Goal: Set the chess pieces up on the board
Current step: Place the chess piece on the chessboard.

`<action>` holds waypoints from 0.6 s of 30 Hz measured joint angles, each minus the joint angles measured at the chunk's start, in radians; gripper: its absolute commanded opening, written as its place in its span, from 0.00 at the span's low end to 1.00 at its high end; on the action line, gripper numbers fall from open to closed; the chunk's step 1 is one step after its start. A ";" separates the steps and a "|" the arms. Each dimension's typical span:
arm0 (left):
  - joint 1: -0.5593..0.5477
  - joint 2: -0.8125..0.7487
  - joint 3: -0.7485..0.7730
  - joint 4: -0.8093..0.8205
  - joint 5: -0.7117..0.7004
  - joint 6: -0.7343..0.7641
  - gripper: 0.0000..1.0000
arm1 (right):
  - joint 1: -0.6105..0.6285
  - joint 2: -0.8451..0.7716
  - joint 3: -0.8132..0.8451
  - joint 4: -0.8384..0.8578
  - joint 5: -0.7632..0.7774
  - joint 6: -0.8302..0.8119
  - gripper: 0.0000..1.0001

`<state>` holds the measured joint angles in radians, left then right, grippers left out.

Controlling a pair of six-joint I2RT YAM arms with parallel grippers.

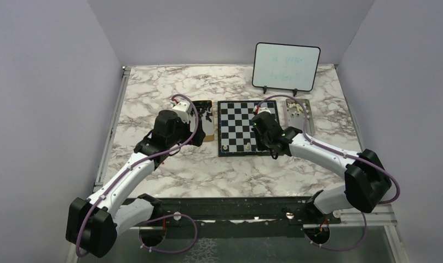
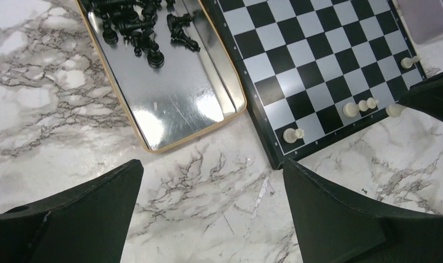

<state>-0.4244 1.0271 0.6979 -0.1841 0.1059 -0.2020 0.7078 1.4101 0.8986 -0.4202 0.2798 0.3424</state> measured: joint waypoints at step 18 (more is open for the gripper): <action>0.000 -0.112 -0.004 -0.042 -0.073 0.005 0.99 | 0.027 0.099 0.039 0.042 0.040 0.033 0.12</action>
<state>-0.4244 0.9154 0.6941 -0.2264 0.0326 -0.1974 0.7345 1.5089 0.9375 -0.3786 0.3195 0.3756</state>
